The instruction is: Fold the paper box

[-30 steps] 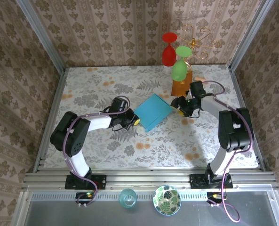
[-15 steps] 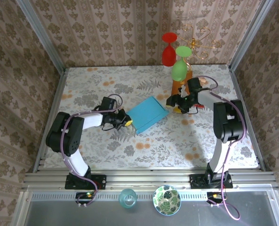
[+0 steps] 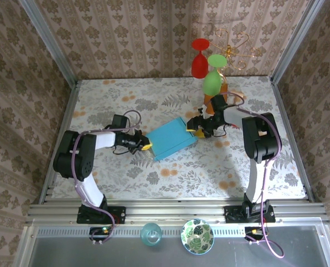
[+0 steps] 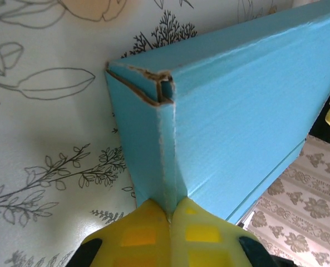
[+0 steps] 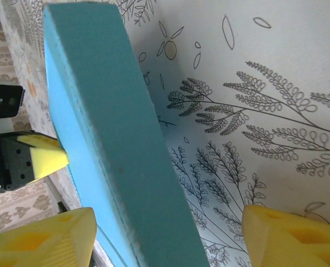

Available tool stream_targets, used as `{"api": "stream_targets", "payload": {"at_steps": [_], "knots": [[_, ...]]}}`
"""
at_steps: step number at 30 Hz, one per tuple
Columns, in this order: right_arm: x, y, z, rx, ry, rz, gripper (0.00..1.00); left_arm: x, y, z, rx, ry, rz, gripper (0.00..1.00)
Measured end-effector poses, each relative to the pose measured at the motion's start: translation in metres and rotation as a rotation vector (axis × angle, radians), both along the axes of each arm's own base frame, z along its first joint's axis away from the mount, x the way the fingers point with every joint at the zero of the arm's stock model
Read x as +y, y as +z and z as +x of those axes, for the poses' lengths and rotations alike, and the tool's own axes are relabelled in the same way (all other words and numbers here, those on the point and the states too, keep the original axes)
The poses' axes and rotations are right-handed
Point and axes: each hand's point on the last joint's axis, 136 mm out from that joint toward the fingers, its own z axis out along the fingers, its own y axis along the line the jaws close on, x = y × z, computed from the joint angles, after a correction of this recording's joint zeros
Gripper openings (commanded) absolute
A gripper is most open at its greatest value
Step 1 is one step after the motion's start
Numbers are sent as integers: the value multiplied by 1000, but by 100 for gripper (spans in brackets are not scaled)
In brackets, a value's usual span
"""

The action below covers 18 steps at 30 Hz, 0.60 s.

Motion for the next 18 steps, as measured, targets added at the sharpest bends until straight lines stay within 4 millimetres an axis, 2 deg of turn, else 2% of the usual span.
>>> {"api": "stream_targets", "payload": {"at_steps": [8,12,15,18], "knots": [[27,2,-6,38,64,116,69,5,0,3,-4,-36,-53,0],[42,8,-7,32,79,171,63,9,0,8,-12,-33,-54,0],[46,7,-7,42,59,203,54,11,1,9,-11,-30,-53,0],[46,0,-9,73,19,222,48,12,2,11,-13,-24,-52,13]]}}
